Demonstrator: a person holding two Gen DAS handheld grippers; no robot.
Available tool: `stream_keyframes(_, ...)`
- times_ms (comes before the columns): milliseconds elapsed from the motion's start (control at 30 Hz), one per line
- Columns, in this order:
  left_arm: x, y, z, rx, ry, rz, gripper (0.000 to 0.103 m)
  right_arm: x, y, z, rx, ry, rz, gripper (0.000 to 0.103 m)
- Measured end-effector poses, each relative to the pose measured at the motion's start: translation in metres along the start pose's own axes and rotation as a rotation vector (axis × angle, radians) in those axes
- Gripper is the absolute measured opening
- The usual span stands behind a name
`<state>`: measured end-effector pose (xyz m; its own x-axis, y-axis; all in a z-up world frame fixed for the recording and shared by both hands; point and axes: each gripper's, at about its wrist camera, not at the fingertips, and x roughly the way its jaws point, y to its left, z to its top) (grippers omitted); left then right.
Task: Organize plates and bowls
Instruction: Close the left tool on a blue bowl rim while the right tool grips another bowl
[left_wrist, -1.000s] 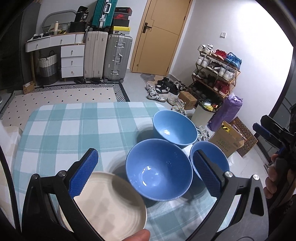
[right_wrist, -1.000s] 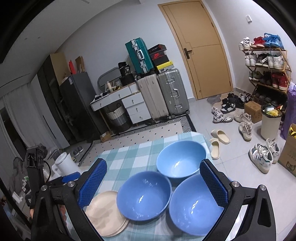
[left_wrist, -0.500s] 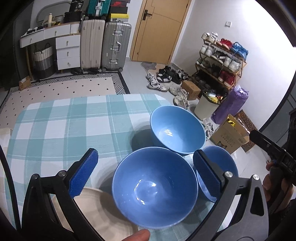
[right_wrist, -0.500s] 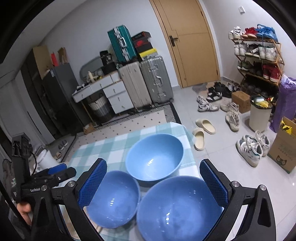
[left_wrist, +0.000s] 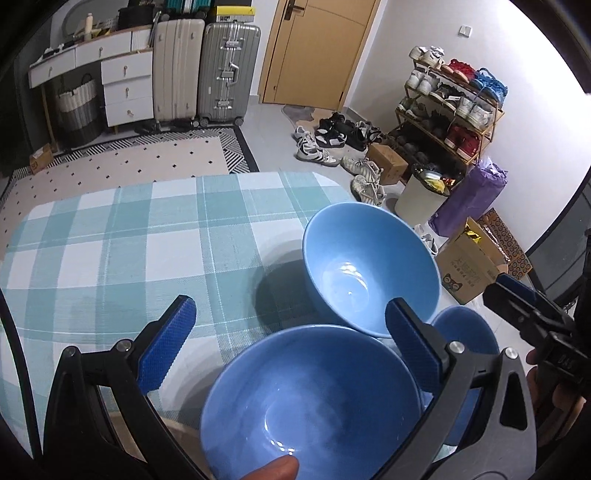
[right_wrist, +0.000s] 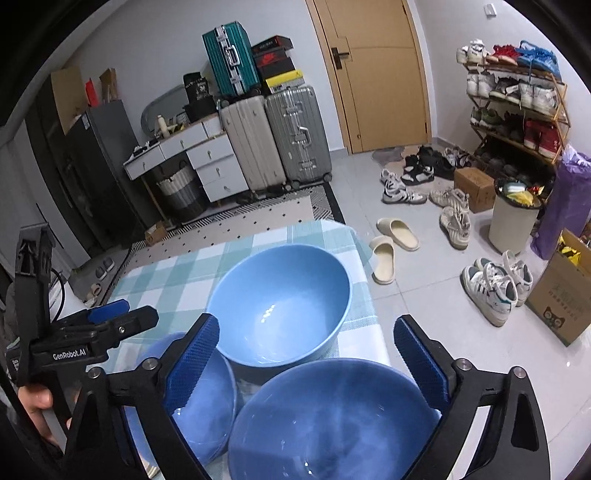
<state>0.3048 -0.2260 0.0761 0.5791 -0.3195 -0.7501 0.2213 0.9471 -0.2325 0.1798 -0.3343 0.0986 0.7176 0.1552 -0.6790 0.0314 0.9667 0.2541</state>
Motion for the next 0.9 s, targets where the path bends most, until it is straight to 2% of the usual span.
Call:
stream_keyframes(133, 0.023, 0.005, 0.001, -0.001, 0.032, -0.006, 0.096, 0.02, -0.004, -0.003, 0.0, 0.035, -0.012, 0.083)
stream_keyframes(200, 0.035, 0.006, 0.001, 0.0, 0.047, -0.007, 0.087, 0.03, -0.005, -0.004, -0.007, 0.054, -0.014, 0.082)
stream_keyframes(467, 0.067, 0.002, 0.001, 0.005, 0.083, -0.025, 0.068, 0.064, -0.01, -0.009, -0.022, 0.104, -0.028, 0.069)
stream_keyframes(733, 0.088, -0.006, 0.004, 0.016, 0.109, -0.022, 0.052, 0.079, -0.009, -0.007, -0.031, 0.139, -0.038, 0.058)
stream_keyframes(900, 0.097, -0.007, 0.005, 0.013, 0.126, -0.031, 0.042, 0.085, -0.01, -0.007, -0.023, 0.173, -0.029, 0.054)
